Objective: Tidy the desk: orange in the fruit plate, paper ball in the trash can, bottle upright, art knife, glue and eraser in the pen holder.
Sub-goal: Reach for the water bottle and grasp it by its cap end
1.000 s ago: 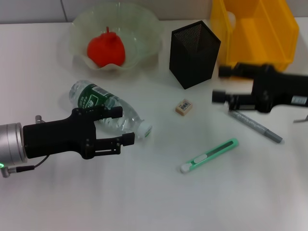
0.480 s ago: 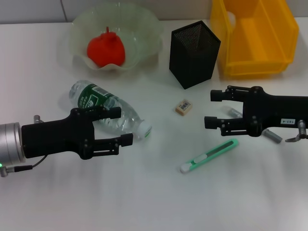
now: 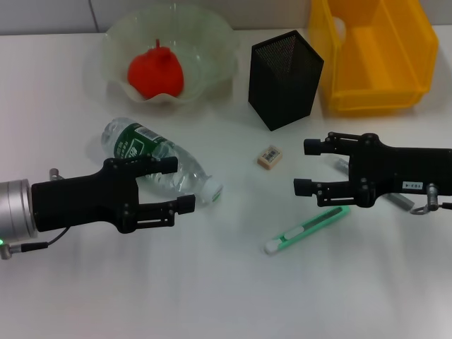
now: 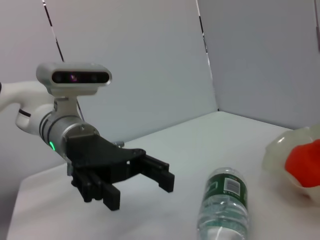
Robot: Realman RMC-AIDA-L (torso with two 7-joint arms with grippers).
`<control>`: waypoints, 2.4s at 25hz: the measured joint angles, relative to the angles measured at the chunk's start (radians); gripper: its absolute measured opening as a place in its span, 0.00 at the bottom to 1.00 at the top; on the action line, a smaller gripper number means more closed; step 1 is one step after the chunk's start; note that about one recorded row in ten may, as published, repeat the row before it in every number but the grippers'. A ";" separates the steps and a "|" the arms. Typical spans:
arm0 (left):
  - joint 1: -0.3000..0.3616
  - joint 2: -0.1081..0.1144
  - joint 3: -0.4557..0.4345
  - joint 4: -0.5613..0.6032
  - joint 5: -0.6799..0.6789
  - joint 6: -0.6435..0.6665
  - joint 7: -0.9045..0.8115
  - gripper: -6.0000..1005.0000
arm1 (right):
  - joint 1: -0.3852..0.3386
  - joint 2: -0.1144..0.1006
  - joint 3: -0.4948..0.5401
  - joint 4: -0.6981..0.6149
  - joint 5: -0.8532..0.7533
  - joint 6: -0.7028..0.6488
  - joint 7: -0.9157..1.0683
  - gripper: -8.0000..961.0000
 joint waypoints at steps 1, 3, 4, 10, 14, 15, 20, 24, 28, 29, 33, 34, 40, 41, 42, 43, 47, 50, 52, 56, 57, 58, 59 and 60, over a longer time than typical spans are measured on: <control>-0.001 0.000 -0.002 0.000 0.000 0.000 -0.001 0.80 | -0.001 0.001 0.000 0.000 -0.001 0.005 -0.005 0.86; -0.011 0.001 -0.004 0.002 0.000 0.003 -0.003 0.80 | -0.003 0.002 0.000 0.001 -0.002 0.014 -0.010 0.86; -0.017 0.001 -0.004 0.003 -0.001 0.006 -0.004 0.80 | -0.003 0.002 0.000 0.001 -0.002 0.017 -0.011 0.86; -0.055 0.005 -0.003 0.047 -0.001 0.019 -0.027 0.80 | -0.004 0.002 0.005 0.003 -0.002 0.026 -0.012 0.86; -0.089 0.014 -0.010 0.117 0.048 0.012 -0.091 0.80 | -0.005 0.002 0.009 0.005 -0.002 0.026 -0.012 0.86; -0.097 0.015 -0.013 0.135 0.065 0.010 -0.110 0.80 | -0.006 0.002 0.009 0.006 -0.002 0.026 -0.013 0.86; -0.135 0.013 -0.024 0.246 0.163 -0.010 -0.210 0.80 | -0.013 0.002 0.009 0.007 -0.002 0.026 -0.013 0.86; -0.171 0.000 -0.056 0.339 0.294 -0.013 -0.283 0.80 | -0.019 0.002 0.009 0.007 0.001 0.026 -0.012 0.86; -0.206 -0.025 -0.064 0.428 0.424 -0.008 -0.321 0.80 | -0.022 -0.004 0.011 0.005 0.001 0.026 -0.006 0.86; -0.212 -0.028 -0.064 0.437 0.444 -0.009 -0.324 0.80 | -0.023 -0.005 0.011 0.005 0.001 0.027 -0.006 0.86; -0.253 -0.060 -0.061 0.493 0.580 -0.012 -0.338 0.79 | -0.028 -0.007 0.011 0.004 0.000 0.039 -0.005 0.86; -0.266 -0.071 -0.059 0.506 0.620 -0.014 -0.338 0.79 | -0.030 -0.007 0.011 0.003 0.000 0.046 -0.004 0.86; -0.329 -0.106 -0.001 0.536 0.791 -0.061 -0.335 0.79 | -0.032 -0.007 0.011 0.006 -0.001 0.078 -0.001 0.86; -0.335 -0.106 0.019 0.536 0.803 -0.072 -0.337 0.79 | -0.033 -0.007 0.011 0.006 0.000 0.079 0.001 0.86; -0.340 -0.106 0.042 0.537 0.816 -0.082 -0.338 0.79 | -0.033 -0.007 0.011 0.006 0.000 0.082 0.004 0.86; -0.344 -0.106 0.064 0.542 0.832 -0.090 -0.338 0.79 | -0.033 -0.006 0.012 0.006 0.001 0.085 0.008 0.86; -0.357 -0.109 0.139 0.549 0.886 -0.111 -0.339 0.79 | -0.033 0.000 0.012 0.006 0.003 0.104 0.017 0.86; -0.359 -0.110 0.153 0.549 0.893 -0.116 -0.339 0.79 | -0.033 0.000 0.012 0.006 0.004 0.106 0.021 0.86; -0.361 -0.111 0.177 0.549 0.901 -0.127 -0.339 0.79 | -0.033 0.001 0.012 0.007 0.004 0.109 0.023 0.86; -0.371 -0.112 0.241 0.540 0.916 -0.171 -0.335 0.79 | -0.033 0.002 0.013 0.008 0.005 0.116 0.025 0.86; -0.378 -0.112 0.286 0.532 0.932 -0.206 -0.331 0.79 | -0.033 0.002 0.014 0.008 0.005 0.116 0.025 0.86; -0.379 -0.112 0.294 0.529 0.936 -0.212 -0.330 0.79 | -0.033 0.002 0.014 0.008 0.006 0.116 0.025 0.86; -0.381 -0.112 0.299 0.527 0.939 -0.214 -0.330 0.79 | -0.032 0.002 0.014 0.008 0.006 0.117 0.025 0.86; -0.382 -0.112 0.306 0.524 0.942 -0.218 -0.329 0.79 | -0.031 0.002 0.014 0.008 0.006 0.118 0.026 0.86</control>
